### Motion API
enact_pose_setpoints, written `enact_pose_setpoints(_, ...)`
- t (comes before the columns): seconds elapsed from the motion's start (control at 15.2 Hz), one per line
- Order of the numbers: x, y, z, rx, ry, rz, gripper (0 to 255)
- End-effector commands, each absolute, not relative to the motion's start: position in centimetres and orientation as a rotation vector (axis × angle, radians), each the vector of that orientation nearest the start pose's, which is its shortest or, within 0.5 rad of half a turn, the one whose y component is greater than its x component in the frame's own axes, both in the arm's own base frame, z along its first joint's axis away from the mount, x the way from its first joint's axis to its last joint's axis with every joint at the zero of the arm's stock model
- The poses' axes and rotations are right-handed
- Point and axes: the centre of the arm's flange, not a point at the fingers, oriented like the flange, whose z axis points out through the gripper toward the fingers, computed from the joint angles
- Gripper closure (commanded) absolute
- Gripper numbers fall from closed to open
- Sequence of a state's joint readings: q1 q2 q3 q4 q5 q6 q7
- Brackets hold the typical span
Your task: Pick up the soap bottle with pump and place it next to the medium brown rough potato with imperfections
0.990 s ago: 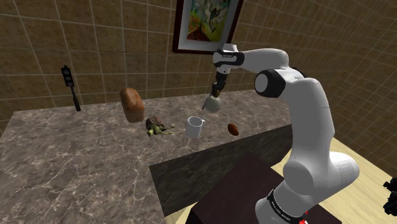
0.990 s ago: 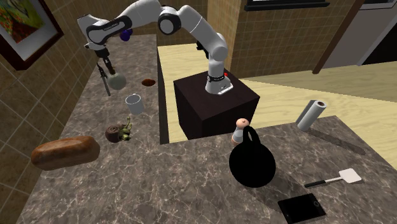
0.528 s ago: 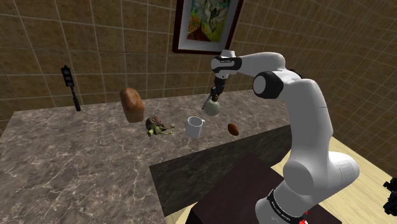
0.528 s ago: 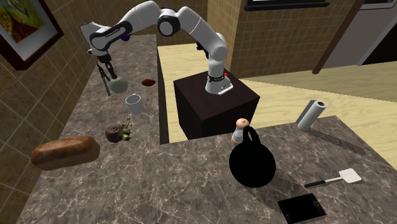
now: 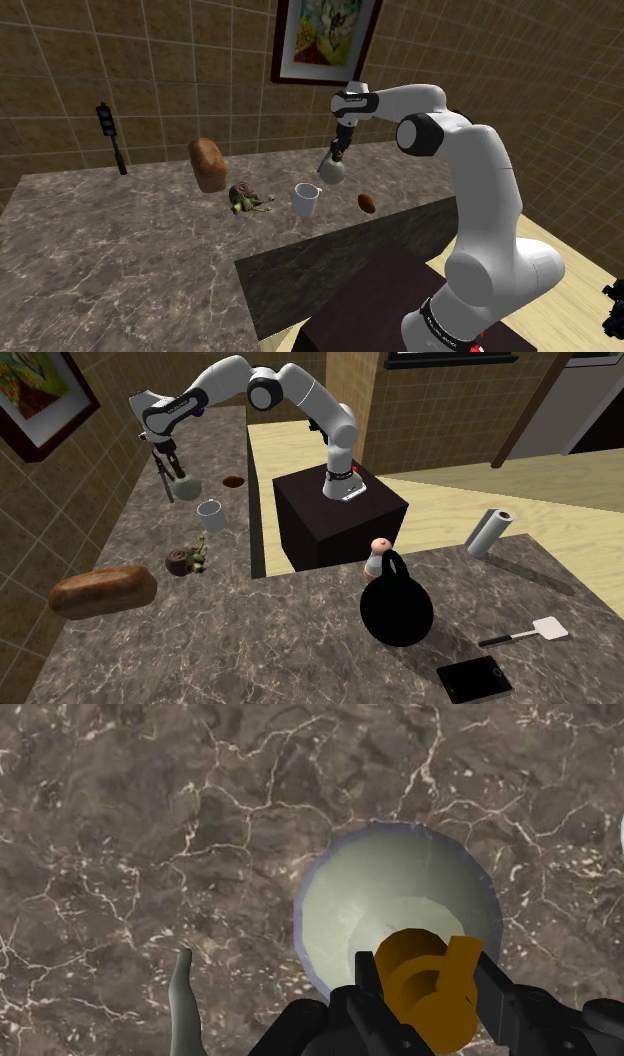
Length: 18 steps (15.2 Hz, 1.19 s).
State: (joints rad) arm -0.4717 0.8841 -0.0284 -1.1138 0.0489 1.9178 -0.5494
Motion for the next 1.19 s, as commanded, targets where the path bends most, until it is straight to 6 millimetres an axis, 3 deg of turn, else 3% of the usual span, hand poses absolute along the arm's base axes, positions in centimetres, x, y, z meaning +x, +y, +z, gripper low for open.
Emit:
enact_pose_setpoints(0.0, 67.1, -35.5, 27.2, -3.08, -0.062, 0.088, 255)
enact_pose_setpoints(0.07, 67.1, -35.5, 27.2, -3.08, -0.062, 0.088, 0)
enact_pose_setpoints(0.4, 67.1, -35.5, 27.2, -3.08, -0.062, 0.088, 0)
enact_pose_setpoints(0.66, 67.4, -35.8, 32.2, -3.08, -0.062, 0.088, 0)
enact_pose_setpoints(1.12, 67.4, -35.8, 32.2, -3.08, -0.062, 0.088, 0)
